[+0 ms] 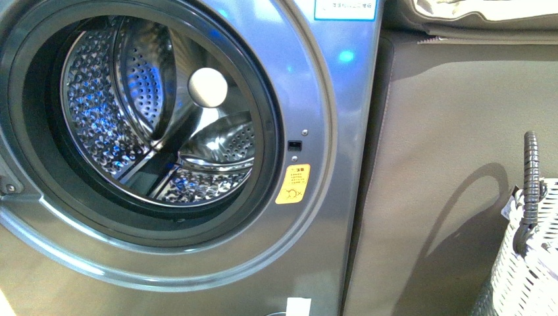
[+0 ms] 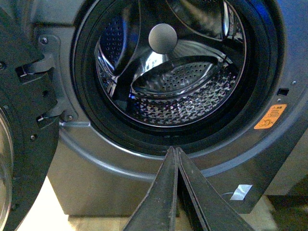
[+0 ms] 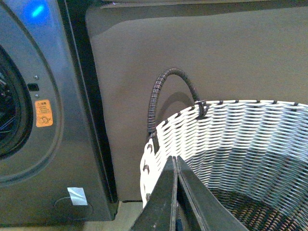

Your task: Collect clothes from washing machine

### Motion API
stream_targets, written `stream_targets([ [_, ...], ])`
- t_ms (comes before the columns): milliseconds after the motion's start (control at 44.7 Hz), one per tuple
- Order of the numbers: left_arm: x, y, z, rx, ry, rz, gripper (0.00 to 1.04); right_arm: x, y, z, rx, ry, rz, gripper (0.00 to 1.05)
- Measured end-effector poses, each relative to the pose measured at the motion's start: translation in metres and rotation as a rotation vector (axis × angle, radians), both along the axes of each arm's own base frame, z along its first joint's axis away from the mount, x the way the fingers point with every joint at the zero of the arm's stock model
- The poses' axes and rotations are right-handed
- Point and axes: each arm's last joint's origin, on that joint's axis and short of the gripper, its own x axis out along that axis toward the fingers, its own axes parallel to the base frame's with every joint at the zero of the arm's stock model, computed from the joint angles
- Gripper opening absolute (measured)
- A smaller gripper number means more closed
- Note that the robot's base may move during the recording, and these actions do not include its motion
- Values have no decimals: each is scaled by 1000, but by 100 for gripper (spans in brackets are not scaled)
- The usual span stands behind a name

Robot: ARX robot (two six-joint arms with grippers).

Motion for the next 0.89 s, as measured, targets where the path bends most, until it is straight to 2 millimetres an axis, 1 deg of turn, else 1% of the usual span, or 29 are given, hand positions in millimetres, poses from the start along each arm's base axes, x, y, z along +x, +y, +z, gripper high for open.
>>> stream_targets([
  [291, -7, 0, -13, 0, -8, 0, 4, 0, 0, 0, 0, 0, 0, 2],
  [715, -14, 0, -23, 0, -10, 0, 4, 0, 0, 0, 0, 0, 0, 2],
  [805, -16, 0, -31, 0, -13, 0, 4, 0, 0, 0, 0, 0, 0, 2],
  [894, -24, 0, -35, 0, 12, 0, 4, 0, 0, 0, 0, 0, 0, 2],
])
